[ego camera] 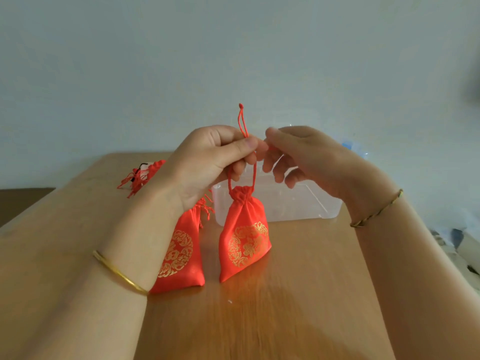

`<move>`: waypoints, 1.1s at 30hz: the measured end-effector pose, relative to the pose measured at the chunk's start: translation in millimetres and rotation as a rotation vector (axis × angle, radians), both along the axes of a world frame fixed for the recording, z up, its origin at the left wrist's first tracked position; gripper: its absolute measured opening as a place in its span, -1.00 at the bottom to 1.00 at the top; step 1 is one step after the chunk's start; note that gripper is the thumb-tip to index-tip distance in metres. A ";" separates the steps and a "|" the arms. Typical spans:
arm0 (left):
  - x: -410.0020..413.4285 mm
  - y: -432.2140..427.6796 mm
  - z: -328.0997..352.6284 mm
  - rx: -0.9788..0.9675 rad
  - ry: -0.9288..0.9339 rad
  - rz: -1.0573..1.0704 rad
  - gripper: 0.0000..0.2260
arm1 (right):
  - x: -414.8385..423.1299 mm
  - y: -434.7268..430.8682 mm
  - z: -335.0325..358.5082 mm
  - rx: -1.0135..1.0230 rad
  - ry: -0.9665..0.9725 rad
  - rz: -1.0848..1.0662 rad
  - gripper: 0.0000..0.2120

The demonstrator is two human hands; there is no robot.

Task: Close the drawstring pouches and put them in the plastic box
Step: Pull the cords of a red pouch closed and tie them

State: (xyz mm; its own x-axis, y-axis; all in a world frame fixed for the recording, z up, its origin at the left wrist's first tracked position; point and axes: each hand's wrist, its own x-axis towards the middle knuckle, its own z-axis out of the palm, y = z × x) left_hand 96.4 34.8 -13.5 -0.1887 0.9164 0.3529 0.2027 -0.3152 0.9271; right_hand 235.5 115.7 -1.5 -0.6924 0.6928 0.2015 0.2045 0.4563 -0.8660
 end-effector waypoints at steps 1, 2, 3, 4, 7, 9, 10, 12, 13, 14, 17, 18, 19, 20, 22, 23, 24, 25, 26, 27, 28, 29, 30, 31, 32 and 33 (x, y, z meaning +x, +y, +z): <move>0.1 0.2 -0.2 0.004 -0.010 -0.007 -0.87 | -1.2 0.4 -1.6 -0.019 0.002 0.025 -0.70; -0.3 0.5 -0.7 0.007 -0.022 -0.008 -0.88 | -2.1 1.1 -2.1 -0.030 0.013 0.039 -0.71; -0.4 0.8 -1.1 0.009 -0.039 -0.004 -0.87 | -2.2 2.2 -2.3 -0.036 0.028 0.043 -0.71; -0.9 1.5 -1.8 0.008 -0.061 0.006 -0.87 | -1.2 3.4 -1.4 -0.038 0.041 0.040 -0.71; -1.2 3.3 -4.3 -0.017 -0.137 0.033 -0.86 | 5.7 5.0 2.5 -0.038 0.031 0.062 -0.71; -0.3 3.9 -5.2 -0.023 -0.162 0.032 -0.87 | 10.3 3.4 4.4 -0.026 -0.061 0.142 -0.72; -0.3 4.3 -5.5 -0.017 -0.156 0.037 -0.87 | 12.1 1.5 5.4 -0.010 -0.130 0.179 -0.73; -0.6 3.7 -5.8 -0.011 -0.107 0.055 -0.85 | 14.7 -1.3 6.3 0.029 -0.258 0.195 -0.73; -0.9 2.7 -5.4 -0.006 -0.072 0.056 -0.84 | 14.9 -1.1 6.4 0.045 -0.288 0.166 -0.72; -1.5 1.9 -4.7 0.004 -0.035 0.045 -0.82 | 14.4 0.2 6.7 0.059 -0.285 0.118 -0.70; -0.5 -3.0 -1.0 0.083 0.166 -0.017 -0.75 | 10.2 4.6 5.8 0.122 -0.123 0.003 -0.75; 0.4 -3.9 0.0 0.124 0.279 -0.008 -0.73 | 8.7 5.3 5.2 0.133 -0.068 0.013 -0.77; 1.8 -4.4 0.9 0.167 0.391 0.018 -0.71 | 7.6 5.7 3.8 0.123 -0.034 0.052 -0.79; 3.0 -3.8 1.1 0.211 0.483 0.055 -0.69 | 7.2 5.3 2.3 0.094 -0.020 0.109 -0.80; 5.3 -2.7 0.7 0.292 0.579 0.135 -0.67 | 7.4 5.6 -2.9 -0.009 -0.022 0.237 -0.82; 6.3 -2.6 0.1 0.331 0.604 0.168 -0.66 | 8.0 6.1 -5.6 -0.060 -0.024 0.282 -0.83; 6.9 -2.3 -0.8 0.367 0.624 0.195 -0.65 | 8.9 6.4 -7.5 -0.094 -0.024 0.308 -0.84; 7.6 -2.6 -1.6 0.396 0.637 0.215 -0.65 | 9.8 7.0 -9.1 -0.117 -0.018 0.327 -0.85; 7.2 -2.0 -2.5 0.419 0.643 0.233 -0.65 | 10.8 6.9 -10.1 -0.137 -0.006 0.342 -0.86; 7.3 -1.4 -2.6 0.434 0.640 0.249 -0.64 | 11.6 6.9 -10.4 -0.157 0.012 0.351 -0.85; 7.9 -1.3 -3.0 0.445 0.631 0.266 -0.64 | 12.7 5.4 -10.9 -0.180 0.033 0.353 -0.85; 8.9 -1.5 -3.4 0.455 0.617 0.280 -0.64 | 13.3 4.1 -11.9 -0.204 0.058 0.348 -0.86; 10.0 -2.2 -4.1 0.460 0.601 0.294 -0.64 | 13.9 1.7 -13.0 -0.225 0.081 0.333 -0.87; 11.7 -3.6 -5.2 0.457 0.588 0.303 -0.65 | 14.5 -0.8 -14.9 -0.240 0.101 0.306 -0.89; 12.5 -4.7 -7.3 0.445 0.578 0.316 -0.67 | 15.3 -3.3 -17.3 -0.240 0.115 0.267 -0.88; 12.4 -5.7 -9.4 0.420 0.571 0.331 -0.71 | 16.1 -4.9 -20.0 -0.220 0.125 0.214 -0.86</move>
State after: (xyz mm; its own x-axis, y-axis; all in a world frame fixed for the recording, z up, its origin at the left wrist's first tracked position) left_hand 108.8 29.1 -22.9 -0.1134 0.6122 0.7825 0.7569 -0.4570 0.4672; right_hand 251.6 110.8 -21.5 -0.8063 0.5707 0.1556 0.0101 0.2762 -0.9610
